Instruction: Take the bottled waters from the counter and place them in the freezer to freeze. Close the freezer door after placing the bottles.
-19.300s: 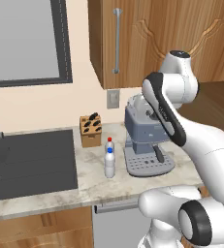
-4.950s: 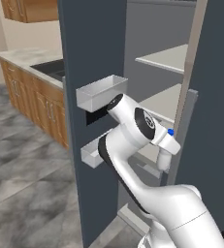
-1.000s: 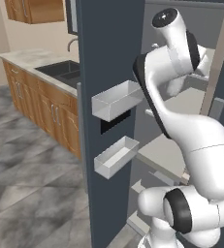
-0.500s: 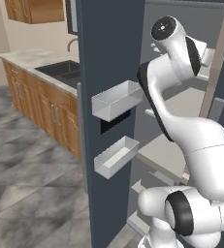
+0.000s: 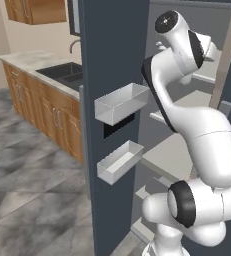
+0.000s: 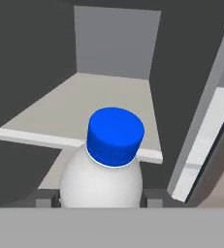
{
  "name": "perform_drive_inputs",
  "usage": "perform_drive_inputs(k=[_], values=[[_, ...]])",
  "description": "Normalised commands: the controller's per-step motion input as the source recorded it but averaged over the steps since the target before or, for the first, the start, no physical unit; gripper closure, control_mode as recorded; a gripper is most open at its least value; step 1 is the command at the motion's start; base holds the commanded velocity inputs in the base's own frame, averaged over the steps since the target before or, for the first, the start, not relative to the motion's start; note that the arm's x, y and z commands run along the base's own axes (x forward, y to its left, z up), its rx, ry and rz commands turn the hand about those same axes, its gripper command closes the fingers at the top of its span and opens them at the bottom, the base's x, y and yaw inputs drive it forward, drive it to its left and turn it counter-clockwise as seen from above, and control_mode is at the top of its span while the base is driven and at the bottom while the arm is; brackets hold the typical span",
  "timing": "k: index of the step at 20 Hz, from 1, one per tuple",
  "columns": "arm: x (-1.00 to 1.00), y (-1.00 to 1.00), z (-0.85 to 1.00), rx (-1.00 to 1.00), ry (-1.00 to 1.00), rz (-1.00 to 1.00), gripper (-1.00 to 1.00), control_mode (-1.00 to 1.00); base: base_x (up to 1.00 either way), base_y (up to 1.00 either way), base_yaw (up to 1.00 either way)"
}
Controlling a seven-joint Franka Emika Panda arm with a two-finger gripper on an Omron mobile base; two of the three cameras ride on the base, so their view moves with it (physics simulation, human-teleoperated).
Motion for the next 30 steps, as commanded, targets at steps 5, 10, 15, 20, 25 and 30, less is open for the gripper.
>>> perform_drive_inputs(k=[5, 10, 15, 20, 25, 30], values=[[0.12, -0.31, 0.19, 0.0, -0.04, 0.0, 1.0, -1.0, 0.0, 0.0, 0.0], [0.42, -0.27, 0.02, 0.0, 0.0, 0.0, 1.0, -1.0, 0.0, 0.0, 0.0], [0.42, -0.34, 0.0, 0.0, 0.0, 0.0, 1.0, -1.0, 0.0, 0.0, 0.0], [0.53, -0.35, 0.0, 0.0, 0.0, 0.0, 1.0, -1.0, 0.0, 0.0, 0.0], [0.58, -0.31, -0.01, 0.0, 0.0, 0.0, 1.0, -1.0, 0.0, 0.0, 0.0], [0.6, -0.21, -0.13, 0.04, 0.0, 0.0, 1.0, -1.0, 0.0, 0.0, 0.0]])
